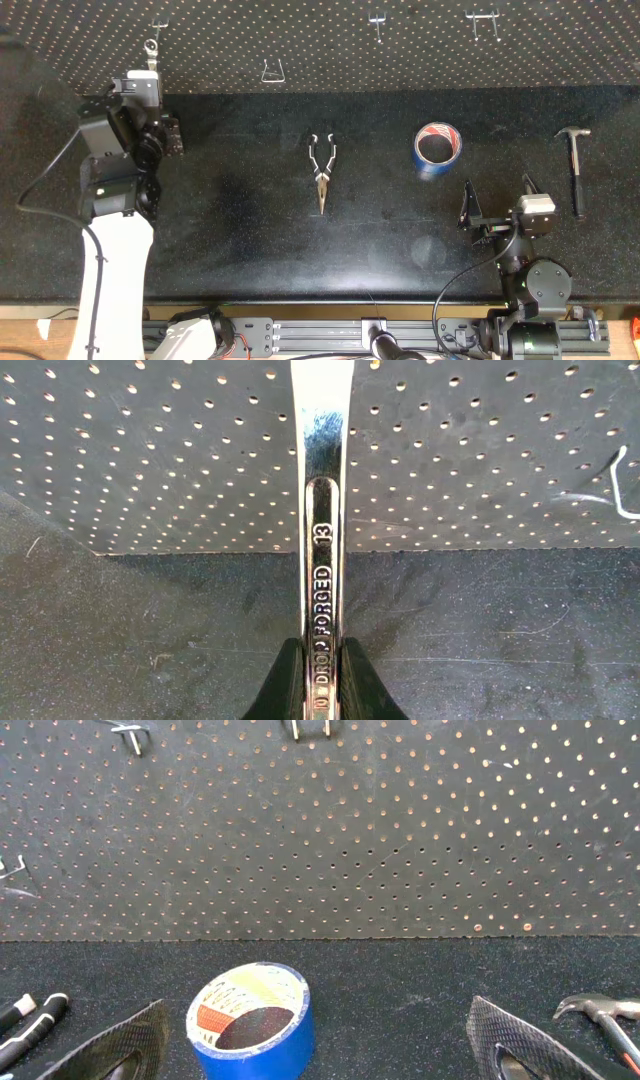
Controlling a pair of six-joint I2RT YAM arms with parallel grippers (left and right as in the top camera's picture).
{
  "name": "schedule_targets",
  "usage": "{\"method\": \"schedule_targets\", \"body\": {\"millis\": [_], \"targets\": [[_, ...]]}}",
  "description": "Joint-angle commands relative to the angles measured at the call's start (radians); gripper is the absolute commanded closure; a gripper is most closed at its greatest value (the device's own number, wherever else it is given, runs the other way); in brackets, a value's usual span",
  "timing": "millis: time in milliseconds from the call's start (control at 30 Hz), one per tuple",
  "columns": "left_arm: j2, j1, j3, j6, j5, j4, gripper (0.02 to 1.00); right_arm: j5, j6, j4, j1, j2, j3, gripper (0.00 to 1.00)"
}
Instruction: Place Tools Onto Pegboard
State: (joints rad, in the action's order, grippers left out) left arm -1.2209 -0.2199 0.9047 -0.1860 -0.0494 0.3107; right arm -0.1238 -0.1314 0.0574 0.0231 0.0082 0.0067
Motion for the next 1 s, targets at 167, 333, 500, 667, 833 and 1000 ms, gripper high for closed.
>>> {"method": "schedule_targets", "body": {"millis": [167,333,500,667,833,1000], "targets": [[-0.161,-0.002,0.002,-0.014,-0.015,-0.171,0.963,0.008,-0.018,0.006,-0.007,-0.006,-0.003,0.025],[-0.159,-0.002,0.006,-0.013,-0.014,-0.166,0.023,0.008,-0.018,0.006,-0.007,-0.006,-0.003,0.025],[0.205,-0.001,0.078,0.109,-0.148,0.281,0.023,0.008,-0.018,0.006,-0.007,-0.006,-0.003,0.025],[0.336,0.061,0.077,0.233,-0.138,0.42,0.023,0.008,-0.018,0.006,-0.007,-0.006,-0.003,0.025],[0.111,0.391,0.079,0.419,-0.017,0.533,0.023,0.008,-0.018,0.006,-0.007,-0.006,-0.003,0.025],[-0.278,0.655,0.124,0.586,-0.041,0.426,0.023,0.008,-0.018,0.006,-0.007,-0.006,-0.003,0.025]]}}
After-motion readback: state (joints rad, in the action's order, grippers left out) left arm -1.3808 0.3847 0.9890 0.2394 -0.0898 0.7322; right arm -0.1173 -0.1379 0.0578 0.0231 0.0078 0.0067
